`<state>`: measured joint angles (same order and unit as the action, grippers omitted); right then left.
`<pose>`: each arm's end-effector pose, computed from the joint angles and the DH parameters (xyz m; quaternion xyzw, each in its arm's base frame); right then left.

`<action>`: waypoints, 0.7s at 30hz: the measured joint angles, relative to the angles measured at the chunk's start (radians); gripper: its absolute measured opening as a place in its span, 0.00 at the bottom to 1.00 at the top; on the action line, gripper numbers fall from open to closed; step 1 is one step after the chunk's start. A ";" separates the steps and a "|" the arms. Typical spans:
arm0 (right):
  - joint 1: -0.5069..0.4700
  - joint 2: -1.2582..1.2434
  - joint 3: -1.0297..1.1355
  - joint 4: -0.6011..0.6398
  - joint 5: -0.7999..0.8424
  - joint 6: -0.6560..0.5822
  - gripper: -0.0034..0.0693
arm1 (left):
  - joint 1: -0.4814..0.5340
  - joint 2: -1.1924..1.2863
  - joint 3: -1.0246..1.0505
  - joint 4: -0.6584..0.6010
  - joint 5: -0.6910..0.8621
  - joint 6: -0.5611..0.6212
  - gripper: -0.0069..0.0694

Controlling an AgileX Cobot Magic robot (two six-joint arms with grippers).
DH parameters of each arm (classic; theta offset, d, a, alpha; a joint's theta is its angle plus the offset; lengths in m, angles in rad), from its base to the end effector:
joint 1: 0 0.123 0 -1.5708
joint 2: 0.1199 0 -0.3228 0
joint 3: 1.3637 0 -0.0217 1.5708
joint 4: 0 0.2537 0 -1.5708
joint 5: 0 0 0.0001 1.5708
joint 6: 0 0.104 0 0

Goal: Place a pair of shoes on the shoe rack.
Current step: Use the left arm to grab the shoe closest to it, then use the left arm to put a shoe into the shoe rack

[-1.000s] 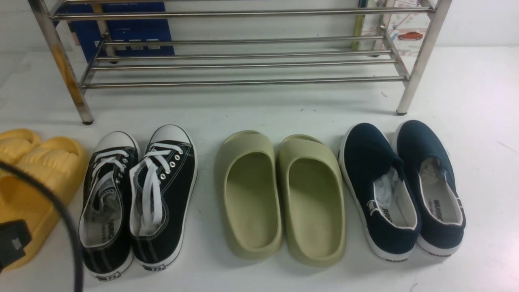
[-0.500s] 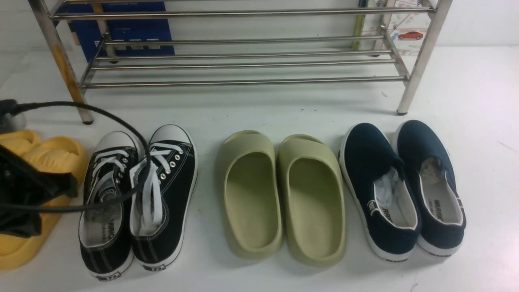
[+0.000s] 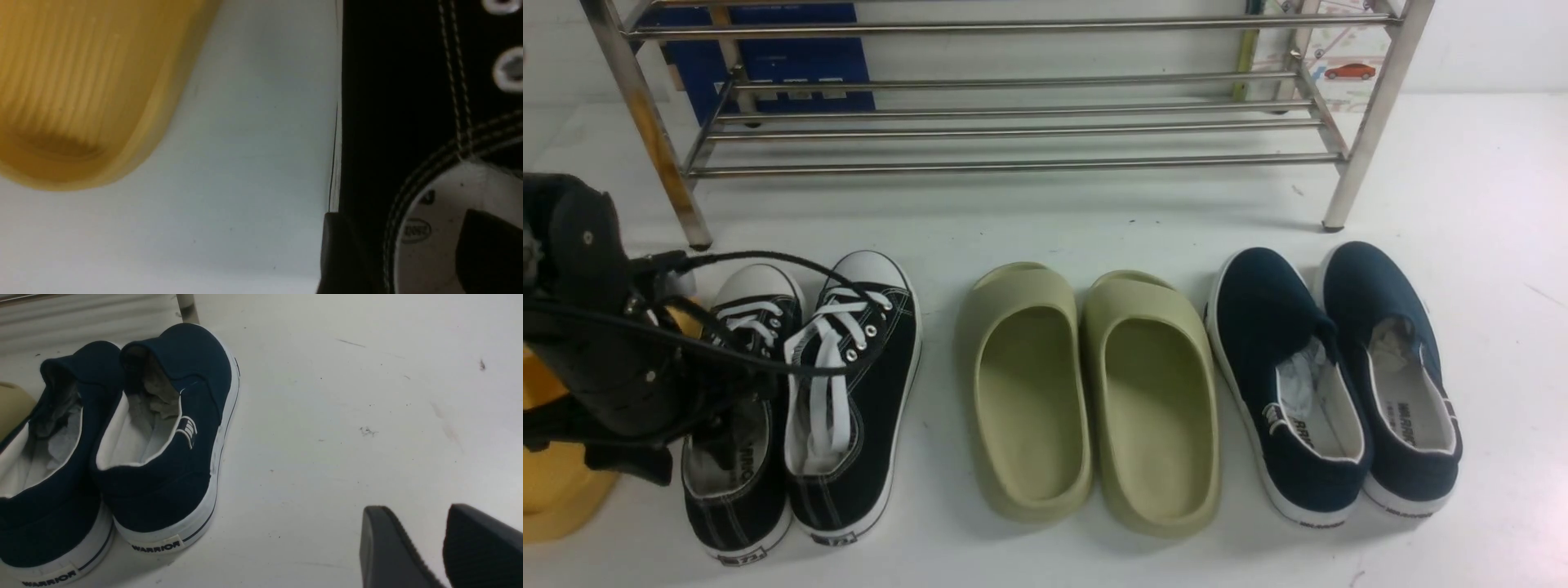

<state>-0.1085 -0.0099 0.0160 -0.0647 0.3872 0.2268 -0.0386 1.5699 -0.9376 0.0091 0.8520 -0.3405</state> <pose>0.0289 -0.0057 0.1693 0.1178 0.7977 0.0074 0.5913 0.2842 -0.0103 0.2281 -0.1472 0.9853 -0.0127 0.0859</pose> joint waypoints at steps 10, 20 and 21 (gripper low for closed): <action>0.000 0.000 0.000 0.000 0.000 0.000 0.39 | 0.000 0.012 0.000 0.019 -0.015 0.000 0.07; 0.000 0.000 0.000 0.000 0.000 0.000 0.39 | 0.000 -0.237 -0.114 0.013 0.179 0.017 0.07; 0.000 0.000 0.000 0.000 0.000 0.000 0.39 | 0.000 -0.245 -0.133 0.013 0.197 0.020 0.07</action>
<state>-0.1085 -0.0099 0.0160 -0.0647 0.3872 0.2268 -0.0386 1.3245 -1.0707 0.0226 1.0485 -0.3209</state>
